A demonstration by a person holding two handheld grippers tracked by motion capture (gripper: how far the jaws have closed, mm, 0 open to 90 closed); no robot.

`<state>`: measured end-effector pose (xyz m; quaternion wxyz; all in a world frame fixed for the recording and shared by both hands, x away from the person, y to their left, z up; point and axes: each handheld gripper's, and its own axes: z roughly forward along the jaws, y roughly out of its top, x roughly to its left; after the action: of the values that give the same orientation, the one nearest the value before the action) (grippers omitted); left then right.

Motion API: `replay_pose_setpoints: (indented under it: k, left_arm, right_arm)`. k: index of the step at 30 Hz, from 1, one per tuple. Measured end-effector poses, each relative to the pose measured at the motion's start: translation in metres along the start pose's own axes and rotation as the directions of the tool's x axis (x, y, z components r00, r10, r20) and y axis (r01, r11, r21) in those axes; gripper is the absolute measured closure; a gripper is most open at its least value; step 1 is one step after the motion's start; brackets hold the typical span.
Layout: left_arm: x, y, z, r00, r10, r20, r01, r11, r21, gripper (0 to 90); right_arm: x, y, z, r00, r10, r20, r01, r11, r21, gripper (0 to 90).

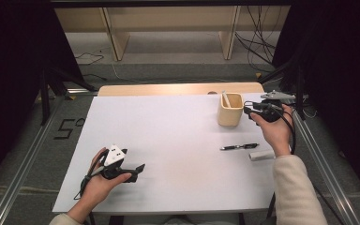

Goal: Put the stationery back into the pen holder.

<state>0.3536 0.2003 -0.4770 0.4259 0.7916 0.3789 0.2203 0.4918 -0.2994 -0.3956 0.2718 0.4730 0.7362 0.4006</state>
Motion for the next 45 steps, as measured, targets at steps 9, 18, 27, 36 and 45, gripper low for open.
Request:
replay_pose_setpoints:
  k: [9,18,27,36,45]
  left_arm:
    - [0.000,0.000,0.000,1.0000,-0.001,0.001,0.001,1.0000,0.001,10.6]
    - [0.000,0.000,0.000,1.0000,0.000,0.001,0.000,1.0000,0.002,10.7]
    - [0.000,0.000,0.001,1.0000,0.001,0.001,-0.001,1.0000,0.003,10.9]
    - [0.000,0.000,0.000,1.0000,0.001,0.000,-0.001,1.0000,0.002,11.0]
    - [0.000,0.000,0.000,1.0000,0.003,0.001,-0.003,1.0000,0.001,11.1]
  right_arm:
    - [0.004,-0.004,-0.003,0.9959,-0.087,-0.024,0.089,0.9920,0.090,57.5]
    - [-0.001,-0.017,-0.005,0.9960,-0.086,-0.022,0.089,0.9748,0.205,83.2]
    - [-0.009,-0.032,-0.002,0.9977,-0.054,-0.042,0.065,0.9384,0.339,90.0]
    - [-0.014,-0.046,0.007,0.9987,-0.048,-0.021,0.052,0.8887,0.455,90.0]
    - [-0.017,-0.056,0.013,0.9986,-0.052,-0.009,0.049,0.8584,0.511,90.0]
